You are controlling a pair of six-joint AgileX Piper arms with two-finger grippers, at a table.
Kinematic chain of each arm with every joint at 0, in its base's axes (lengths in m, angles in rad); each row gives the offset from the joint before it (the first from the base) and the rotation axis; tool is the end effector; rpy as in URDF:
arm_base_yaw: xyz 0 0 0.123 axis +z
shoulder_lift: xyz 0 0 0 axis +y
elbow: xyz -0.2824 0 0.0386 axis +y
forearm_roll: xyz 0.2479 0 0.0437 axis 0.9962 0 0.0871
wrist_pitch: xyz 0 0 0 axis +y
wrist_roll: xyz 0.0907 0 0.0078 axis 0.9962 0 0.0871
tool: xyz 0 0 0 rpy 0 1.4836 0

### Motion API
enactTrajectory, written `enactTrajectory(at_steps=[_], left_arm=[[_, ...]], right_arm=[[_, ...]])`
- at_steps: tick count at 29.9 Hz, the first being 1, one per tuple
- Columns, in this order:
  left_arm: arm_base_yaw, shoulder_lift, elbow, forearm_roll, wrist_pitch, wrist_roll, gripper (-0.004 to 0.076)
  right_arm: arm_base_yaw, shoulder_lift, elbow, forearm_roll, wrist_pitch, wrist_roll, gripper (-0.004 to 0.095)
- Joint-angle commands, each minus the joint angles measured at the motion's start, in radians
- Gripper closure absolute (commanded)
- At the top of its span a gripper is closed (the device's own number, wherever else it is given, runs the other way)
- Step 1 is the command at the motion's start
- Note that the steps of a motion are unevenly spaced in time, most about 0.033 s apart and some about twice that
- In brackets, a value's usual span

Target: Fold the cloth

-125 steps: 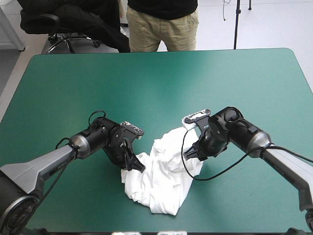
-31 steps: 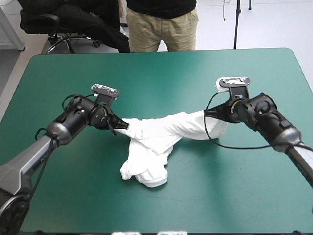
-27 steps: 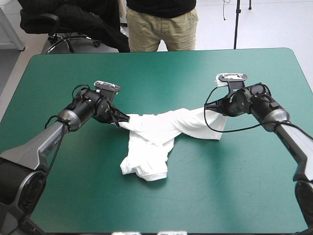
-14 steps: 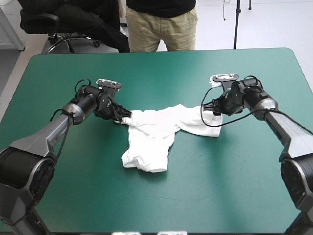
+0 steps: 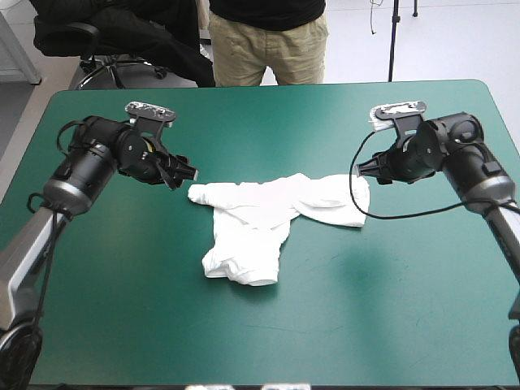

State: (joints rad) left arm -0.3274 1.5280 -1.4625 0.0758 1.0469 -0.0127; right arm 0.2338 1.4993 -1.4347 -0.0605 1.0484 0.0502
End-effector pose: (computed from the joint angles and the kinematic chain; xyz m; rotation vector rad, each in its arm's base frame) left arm 0.3086 -0.0985 0.3565 0.4311 2.5553 -0.0253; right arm 0.3081 0.0685 0.3573 -0.2578 2.5809 0.0244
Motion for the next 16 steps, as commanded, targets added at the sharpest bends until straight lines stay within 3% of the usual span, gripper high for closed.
enactTrajectory(at_steps=[1,5,9,16], left_arm=[[-0.009,-0.096,-0.028,-0.066,0.035,0.022,0.0205],[-0.073,-0.099,-0.021,-0.081,0.092,0.035,0.0253],[-0.173,-0.096,0.047,-0.076,0.083,0.029,0.0335],[-0.215,-0.09,0.232,-0.167,0.04,0.013,0.0339]], right_arm=[[-0.005,-0.098,-0.032,0.015,0.033,-0.027,0.0419],[-0.005,-0.124,-0.032,0.015,0.035,-0.023,0.0419],[-0.005,-0.125,-0.032,0.013,0.048,-0.019,0.0428],[-0.005,-0.125,-0.03,0.013,0.054,-0.019,0.044]])
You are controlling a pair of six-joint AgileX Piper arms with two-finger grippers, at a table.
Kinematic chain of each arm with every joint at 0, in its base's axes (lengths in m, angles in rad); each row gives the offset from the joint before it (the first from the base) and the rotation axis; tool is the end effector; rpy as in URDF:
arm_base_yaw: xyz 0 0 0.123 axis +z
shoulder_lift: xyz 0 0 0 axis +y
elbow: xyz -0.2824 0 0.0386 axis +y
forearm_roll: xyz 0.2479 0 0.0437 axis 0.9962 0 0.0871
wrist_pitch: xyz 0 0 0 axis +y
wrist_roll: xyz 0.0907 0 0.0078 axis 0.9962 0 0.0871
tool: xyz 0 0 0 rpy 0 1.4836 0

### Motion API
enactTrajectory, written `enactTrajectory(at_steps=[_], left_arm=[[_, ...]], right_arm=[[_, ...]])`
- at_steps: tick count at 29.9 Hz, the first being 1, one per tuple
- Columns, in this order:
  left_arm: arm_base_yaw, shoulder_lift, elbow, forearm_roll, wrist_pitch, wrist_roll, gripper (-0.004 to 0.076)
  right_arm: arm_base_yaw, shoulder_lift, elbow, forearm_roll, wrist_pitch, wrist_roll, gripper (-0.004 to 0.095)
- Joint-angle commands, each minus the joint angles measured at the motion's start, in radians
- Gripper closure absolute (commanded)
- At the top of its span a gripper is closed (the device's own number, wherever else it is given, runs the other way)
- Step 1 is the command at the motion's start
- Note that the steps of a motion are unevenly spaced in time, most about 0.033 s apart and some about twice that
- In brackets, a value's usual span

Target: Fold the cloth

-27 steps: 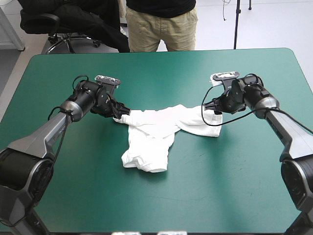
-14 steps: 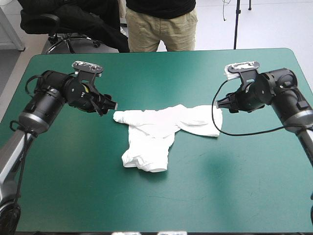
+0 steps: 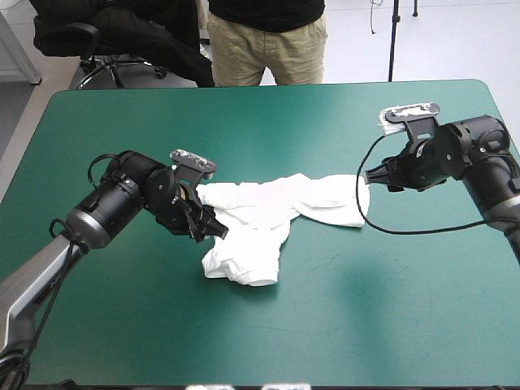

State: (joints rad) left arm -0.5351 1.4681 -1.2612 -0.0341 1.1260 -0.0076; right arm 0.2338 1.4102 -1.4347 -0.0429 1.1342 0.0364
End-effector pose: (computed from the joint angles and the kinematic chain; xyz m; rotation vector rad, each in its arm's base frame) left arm 0.2480 -0.1503 0.3135 0.7252 2.7379 -0.1698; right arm 0.2800 0.0631 0.3800 -0.2647 2.5787 0.0417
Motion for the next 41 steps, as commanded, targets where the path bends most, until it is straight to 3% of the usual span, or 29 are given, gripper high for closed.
enactTrajectory(at_steps=[1,8,21,23,25,27,41], left_arm=[[-0.008,-0.03,0.055,-0.076,-0.051,0.025,0.0339],[-0.008,0.031,0.134,-0.123,-0.142,0.067,0.0339],[-0.008,0.246,0.136,-0.194,-0.091,0.146,0.0347],[-0.008,0.258,0.136,-0.228,-0.078,0.174,0.0409],[-0.016,0.258,0.136,-0.225,-0.084,0.174,0.0535],[-0.024,0.256,0.136,-0.221,-0.1,0.175,0.0722],[-0.026,0.256,0.136,-0.233,-0.102,0.196,0.0741]], right_arm=[[-0.005,-0.036,-0.03,-0.005,-0.031,-0.005,0.044],[-0.005,-0.028,-0.03,-0.005,-0.034,-0.004,0.0452],[-0.005,-0.025,-0.03,-0.013,-0.051,0.003,0.0467],[-0.005,-0.019,-0.03,-0.013,-0.051,0.003,0.0467],[-0.005,-0.008,-0.03,-0.009,-0.049,0.003,0.0467],[-0.005,0.01,-0.03,-0.003,-0.049,0.003,0.0467],[-0.005,0.181,-0.03,0.052,-0.067,0.002,0.0457]])
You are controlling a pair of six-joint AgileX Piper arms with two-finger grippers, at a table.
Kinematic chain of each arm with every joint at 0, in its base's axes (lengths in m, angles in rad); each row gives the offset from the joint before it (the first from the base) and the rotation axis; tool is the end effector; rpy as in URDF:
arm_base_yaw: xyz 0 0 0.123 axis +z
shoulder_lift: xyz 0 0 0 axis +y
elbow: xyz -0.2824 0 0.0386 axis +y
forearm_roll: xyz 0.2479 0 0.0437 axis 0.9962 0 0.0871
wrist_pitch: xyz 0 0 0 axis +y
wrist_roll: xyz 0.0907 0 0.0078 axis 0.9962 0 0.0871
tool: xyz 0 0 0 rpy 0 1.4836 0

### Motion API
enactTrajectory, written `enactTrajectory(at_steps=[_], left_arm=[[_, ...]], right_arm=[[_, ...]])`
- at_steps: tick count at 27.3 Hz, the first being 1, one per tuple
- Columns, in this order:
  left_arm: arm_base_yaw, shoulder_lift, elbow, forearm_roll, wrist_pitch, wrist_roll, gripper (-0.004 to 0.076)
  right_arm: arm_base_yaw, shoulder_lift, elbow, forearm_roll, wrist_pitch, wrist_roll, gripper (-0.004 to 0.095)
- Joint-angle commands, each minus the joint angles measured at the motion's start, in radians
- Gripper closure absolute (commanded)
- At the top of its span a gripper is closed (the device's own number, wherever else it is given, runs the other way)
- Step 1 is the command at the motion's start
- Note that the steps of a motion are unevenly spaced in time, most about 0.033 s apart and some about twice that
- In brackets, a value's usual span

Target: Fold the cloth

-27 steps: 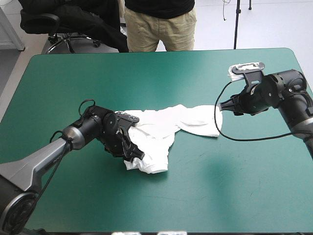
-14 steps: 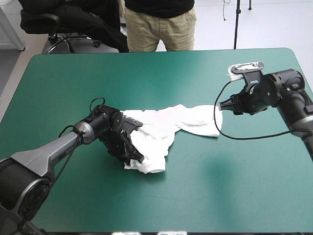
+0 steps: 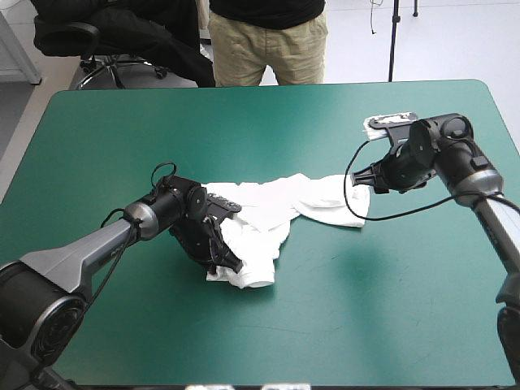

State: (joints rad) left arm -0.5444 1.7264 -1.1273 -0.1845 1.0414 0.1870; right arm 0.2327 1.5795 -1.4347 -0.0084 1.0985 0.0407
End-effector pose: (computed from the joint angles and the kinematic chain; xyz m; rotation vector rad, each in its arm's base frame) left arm 0.2606 -0.1746 0.2024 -0.9807 -2.9621 0.2510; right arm 0.3205 0.0753 0.3292 -0.2646 2.7160 0.0670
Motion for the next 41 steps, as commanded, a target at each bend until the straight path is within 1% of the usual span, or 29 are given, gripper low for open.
enactTrajectory(at_steps=[1,6,11,18,24,25,26,27,28,29,30,33,38,41], left_arm=[[-0.017,-0.002,0.002,-0.082,-0.017,0.002,0.0741],[-0.017,-0.002,0.002,-0.082,-0.023,0.003,0.0741],[-0.017,-0.002,0.002,-0.08,-0.023,0.003,0.0741],[-0.017,-0.002,0.002,-0.078,-0.023,0.003,0.0741],[-0.017,-0.002,0.002,-0.078,-0.023,0.003,0.0741],[-0.017,-0.002,0.002,-0.078,-0.023,0.003,0.0741],[-0.017,-0.002,0.002,-0.078,-0.023,0.003,0.0741],[-0.017,-0.002,0.002,-0.078,-0.023,0.003,0.0741],[-0.017,-0.002,0.002,-0.078,-0.024,0.003,0.0741],[-0.017,-0.002,0.002,-0.078,-0.028,0.003,0.0741],[-0.015,-0.002,0.002,-0.078,-0.031,0.001,0.0741],[-0.002,-0.019,-0.002,-0.052,-0.033,-0.039,0.0741],[0.08,-0.125,-0.085,-0.049,-0.014,-0.039,0.0741],[0.175,-0.233,-0.229,-0.038,0.037,-0.036,0.0741]], right_arm=[[-0.004,0.034,-0.03,0.028,-0.031,-0.002,0.0457],[-0.004,0.149,-0.03,0.08,-0.034,-0.002,0.0457],[0.0,0.22,-0.03,0.128,-0.075,-0.017,0.0457],[0.03,0.272,-0.026,0.107,-0.106,-0.003,0.0457],[0.076,0.295,0.045,0.056,-0.158,0.054,0.0474],[0.085,0.297,0.066,0.049,-0.158,0.062,0.0496],[0.09,0.298,0.087,0.037,-0.156,0.072,0.0544],[0.095,0.298,0.109,0.025,-0.154,0.082,0.0618],[0.099,0.298,0.13,0.019,-0.152,0.082,0.072],[0.101,0.298,0.156,0.019,-0.145,0.082,0.0933],[0.101,0.298,0.161,0.023,-0.139,0.084,0.0915],[0.104,0.276,0.163,0.02,-0.126,0.073,0.0926],[0.104,0.105,0.139,-0.043,-0.127,0.071,0.0926],[0.104,-0.09,0.046,-0.103,-0.122,0.071,0.0926]])
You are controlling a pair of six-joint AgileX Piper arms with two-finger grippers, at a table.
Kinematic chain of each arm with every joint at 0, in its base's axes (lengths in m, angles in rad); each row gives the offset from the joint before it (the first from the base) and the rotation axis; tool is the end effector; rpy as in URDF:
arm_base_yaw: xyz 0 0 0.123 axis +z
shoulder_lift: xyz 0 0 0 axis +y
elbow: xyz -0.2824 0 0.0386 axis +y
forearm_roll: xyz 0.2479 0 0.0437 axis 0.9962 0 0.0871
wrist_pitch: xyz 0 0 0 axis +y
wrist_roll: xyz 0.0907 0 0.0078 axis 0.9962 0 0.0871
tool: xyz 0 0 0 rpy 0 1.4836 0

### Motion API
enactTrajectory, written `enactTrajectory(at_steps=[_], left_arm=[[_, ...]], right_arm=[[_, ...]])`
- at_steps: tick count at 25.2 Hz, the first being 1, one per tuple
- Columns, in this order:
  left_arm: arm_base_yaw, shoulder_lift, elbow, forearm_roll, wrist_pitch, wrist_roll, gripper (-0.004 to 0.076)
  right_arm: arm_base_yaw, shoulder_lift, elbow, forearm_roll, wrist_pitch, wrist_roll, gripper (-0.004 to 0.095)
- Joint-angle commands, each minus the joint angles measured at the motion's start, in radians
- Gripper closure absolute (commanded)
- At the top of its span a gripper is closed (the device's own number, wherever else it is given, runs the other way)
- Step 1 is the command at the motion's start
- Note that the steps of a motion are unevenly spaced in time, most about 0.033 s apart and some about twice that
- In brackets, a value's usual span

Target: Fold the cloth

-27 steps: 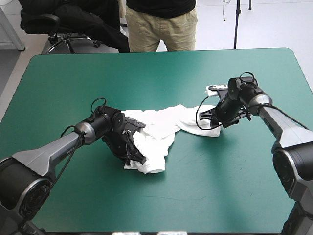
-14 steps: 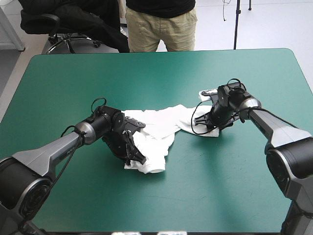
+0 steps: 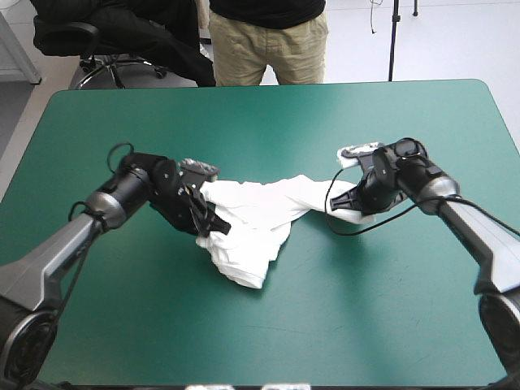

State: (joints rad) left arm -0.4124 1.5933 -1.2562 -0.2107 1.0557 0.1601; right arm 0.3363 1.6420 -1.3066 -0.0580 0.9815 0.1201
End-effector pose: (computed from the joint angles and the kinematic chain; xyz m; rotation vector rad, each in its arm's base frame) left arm 0.2842 -0.1425 0.2775 0.7040 2.7986 -0.3315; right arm 0.3200 0.1072 0.2759 -0.3350 2.7770 0.0357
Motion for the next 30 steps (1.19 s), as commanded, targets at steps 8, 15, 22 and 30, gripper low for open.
enactTrajectory(at_steps=[8,15,22,30], left_arm=[[0.144,-0.244,-0.707,0.056,0.083,-0.01,0.0741],[0.144,-0.247,-1.069,0.056,-0.018,-0.01,0.0741],[0.144,-0.274,-1.238,0.056,-0.084,0.004,0.0741],[0.053,-0.437,-1.049,0.185,-0.015,0.008,0.0741]], right_arm=[[0.0,-0.34,-0.58,-0.09,0.048,-0.081,0.0926],[0.0,-0.342,-0.951,-0.092,0.024,-0.18,0.0926],[0.0,-0.342,-1.176,-0.141,-0.007,-0.201,0.0925],[0.005,-0.429,-1.088,-0.26,0.147,-0.162,0.0926]])
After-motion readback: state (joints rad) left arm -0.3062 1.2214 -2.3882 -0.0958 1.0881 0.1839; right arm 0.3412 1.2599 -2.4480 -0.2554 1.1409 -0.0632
